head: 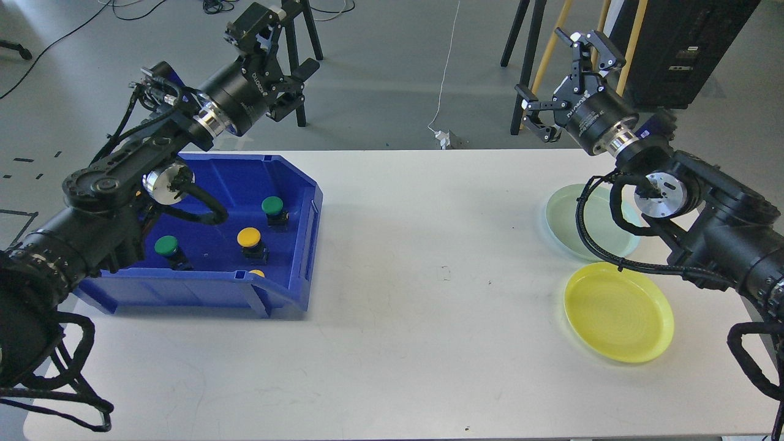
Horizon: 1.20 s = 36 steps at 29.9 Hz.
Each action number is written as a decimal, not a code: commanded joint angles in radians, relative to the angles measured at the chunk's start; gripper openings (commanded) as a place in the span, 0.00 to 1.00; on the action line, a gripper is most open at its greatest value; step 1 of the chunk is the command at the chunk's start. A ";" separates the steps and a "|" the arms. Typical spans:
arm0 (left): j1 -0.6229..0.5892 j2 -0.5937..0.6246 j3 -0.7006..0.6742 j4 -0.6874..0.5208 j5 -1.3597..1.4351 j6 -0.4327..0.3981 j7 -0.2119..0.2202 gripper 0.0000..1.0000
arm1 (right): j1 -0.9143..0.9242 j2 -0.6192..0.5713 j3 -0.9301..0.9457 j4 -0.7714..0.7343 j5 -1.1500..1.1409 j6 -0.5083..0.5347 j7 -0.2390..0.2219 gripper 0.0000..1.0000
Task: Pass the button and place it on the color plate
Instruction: 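Lower the left gripper into the blue bin toward a yellow button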
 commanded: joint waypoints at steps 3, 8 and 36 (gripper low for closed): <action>-0.011 0.004 -0.002 0.000 -0.001 0.000 0.000 1.00 | -0.007 -0.011 0.023 -0.009 -0.002 0.000 0.002 1.00; -0.009 0.024 -0.037 0.040 -0.102 0.000 0.000 1.00 | -0.042 -0.054 0.080 -0.018 0.003 0.000 0.003 1.00; -0.194 0.414 0.750 -0.268 1.121 0.112 0.000 0.99 | -0.229 -0.112 0.261 -0.027 0.009 0.000 0.003 1.00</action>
